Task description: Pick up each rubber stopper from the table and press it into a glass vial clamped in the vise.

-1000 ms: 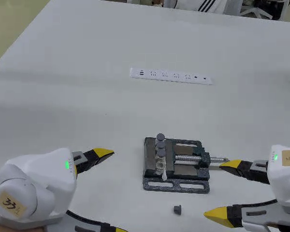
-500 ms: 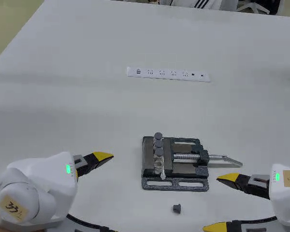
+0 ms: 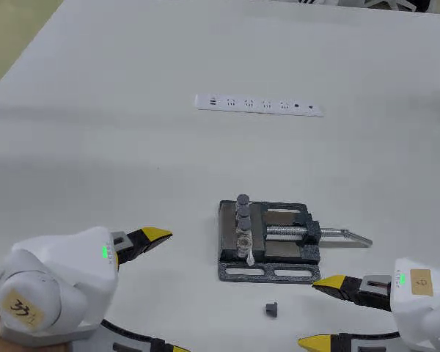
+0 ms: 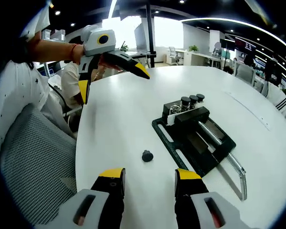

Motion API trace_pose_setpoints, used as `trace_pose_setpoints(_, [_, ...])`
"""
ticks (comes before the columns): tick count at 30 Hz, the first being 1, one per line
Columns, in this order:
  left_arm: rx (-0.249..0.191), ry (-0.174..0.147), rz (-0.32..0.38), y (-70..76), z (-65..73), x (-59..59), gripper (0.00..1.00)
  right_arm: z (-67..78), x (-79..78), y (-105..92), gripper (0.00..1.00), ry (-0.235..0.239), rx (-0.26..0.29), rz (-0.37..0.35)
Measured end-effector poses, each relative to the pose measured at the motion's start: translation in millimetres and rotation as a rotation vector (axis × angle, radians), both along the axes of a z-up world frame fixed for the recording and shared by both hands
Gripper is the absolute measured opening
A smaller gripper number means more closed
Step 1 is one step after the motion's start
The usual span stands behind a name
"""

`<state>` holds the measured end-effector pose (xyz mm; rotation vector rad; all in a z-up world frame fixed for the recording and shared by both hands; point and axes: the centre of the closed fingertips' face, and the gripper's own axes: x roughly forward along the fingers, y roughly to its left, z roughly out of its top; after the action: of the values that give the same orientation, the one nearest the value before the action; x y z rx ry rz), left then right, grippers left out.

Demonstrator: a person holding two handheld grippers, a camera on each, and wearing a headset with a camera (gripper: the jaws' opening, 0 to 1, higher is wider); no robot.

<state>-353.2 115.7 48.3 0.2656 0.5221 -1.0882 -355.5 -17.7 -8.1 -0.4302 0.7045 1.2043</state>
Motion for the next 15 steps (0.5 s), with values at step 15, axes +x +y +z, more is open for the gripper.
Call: trace_pose_setpoints(15, [0.001,0.011,-0.002,-2.6,-0.8,0.8,0.95,-10.5,5.6,25.5,0.20,0.006,0.011,0.083])
